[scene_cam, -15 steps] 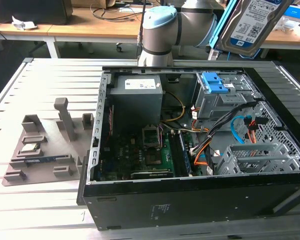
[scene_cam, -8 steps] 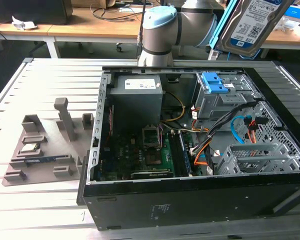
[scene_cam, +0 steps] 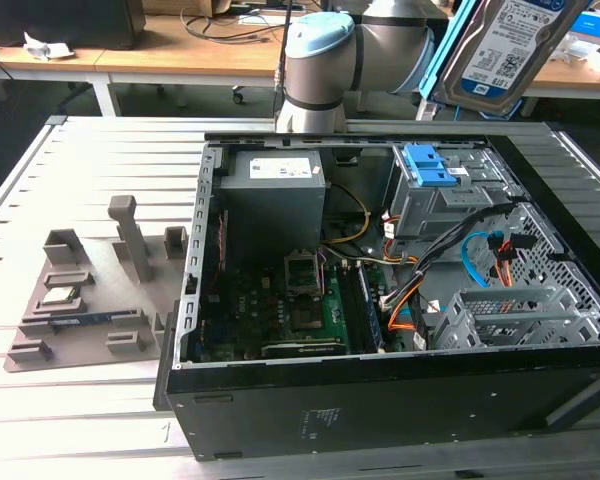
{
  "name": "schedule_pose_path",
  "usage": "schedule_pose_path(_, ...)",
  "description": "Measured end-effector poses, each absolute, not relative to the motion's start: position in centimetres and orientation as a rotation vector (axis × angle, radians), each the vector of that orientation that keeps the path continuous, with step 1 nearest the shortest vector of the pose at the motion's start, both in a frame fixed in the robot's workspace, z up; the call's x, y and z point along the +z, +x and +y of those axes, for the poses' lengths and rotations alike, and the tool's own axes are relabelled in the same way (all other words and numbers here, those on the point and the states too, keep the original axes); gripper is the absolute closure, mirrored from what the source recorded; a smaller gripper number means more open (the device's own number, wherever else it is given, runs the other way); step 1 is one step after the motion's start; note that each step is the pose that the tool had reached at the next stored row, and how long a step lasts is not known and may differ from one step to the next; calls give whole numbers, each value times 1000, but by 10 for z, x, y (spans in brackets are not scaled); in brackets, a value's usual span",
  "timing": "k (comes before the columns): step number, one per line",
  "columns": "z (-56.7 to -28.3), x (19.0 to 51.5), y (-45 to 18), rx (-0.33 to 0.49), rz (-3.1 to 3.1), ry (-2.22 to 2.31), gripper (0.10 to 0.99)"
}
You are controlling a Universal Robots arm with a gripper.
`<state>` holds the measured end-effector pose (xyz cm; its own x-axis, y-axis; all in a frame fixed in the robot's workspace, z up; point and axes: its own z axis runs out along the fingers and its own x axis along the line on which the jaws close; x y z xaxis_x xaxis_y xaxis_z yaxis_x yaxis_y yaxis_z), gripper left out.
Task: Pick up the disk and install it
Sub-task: 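Pick up the disk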
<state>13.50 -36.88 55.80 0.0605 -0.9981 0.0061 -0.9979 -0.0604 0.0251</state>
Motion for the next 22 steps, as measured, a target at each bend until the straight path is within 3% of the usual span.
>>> schedule_pose_path(22, -401, 554, 135, -20, -2138, 2271, 718)
